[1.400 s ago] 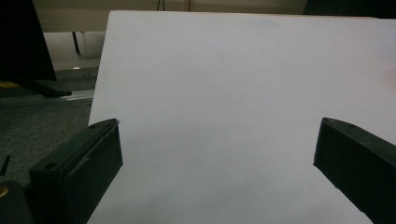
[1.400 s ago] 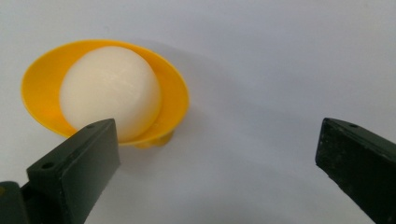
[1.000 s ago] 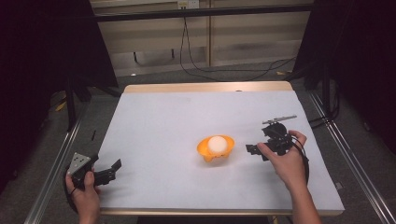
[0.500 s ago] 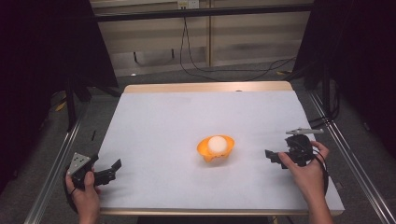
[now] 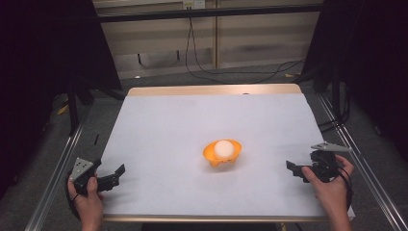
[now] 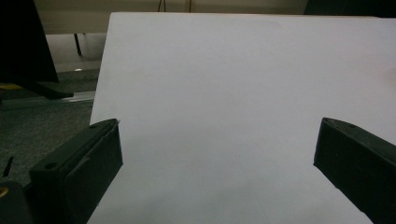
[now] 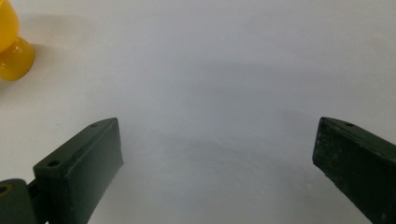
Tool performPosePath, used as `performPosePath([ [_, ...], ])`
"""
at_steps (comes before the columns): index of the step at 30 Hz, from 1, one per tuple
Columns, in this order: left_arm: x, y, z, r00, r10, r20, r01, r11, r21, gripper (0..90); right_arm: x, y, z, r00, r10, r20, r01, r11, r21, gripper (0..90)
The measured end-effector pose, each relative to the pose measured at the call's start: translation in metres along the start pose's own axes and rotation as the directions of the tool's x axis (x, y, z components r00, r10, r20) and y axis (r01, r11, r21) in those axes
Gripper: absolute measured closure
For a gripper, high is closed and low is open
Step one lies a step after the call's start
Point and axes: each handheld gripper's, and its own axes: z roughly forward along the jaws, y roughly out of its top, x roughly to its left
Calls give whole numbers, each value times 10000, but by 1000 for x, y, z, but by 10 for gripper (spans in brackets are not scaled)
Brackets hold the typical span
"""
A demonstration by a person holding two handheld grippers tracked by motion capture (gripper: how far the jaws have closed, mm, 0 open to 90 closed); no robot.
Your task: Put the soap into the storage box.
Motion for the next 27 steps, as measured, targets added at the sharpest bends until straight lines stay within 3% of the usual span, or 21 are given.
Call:
performPosePath([
  [9,0,0,0,10000,14,-32,-14,10000,-62,10,-16,-20,-12,9999,51,92,-48,9995,-323,18],
  [14,0,0,0,10000,-88,46,88,9999,-96,10,-27,-31,-22,9994,304,192,-294,9982,-530,23],
  [22,0,0,0,10000,-92,-2,92,9999,-84,10,-41,-44,-38,9989,450,108,-439,9953,-865,28],
  [27,0,0,0,10000,-42,15,42,10000,-64,9,-47,-54,-45,9965,828,-144,-840,9883,-1271,40],
])
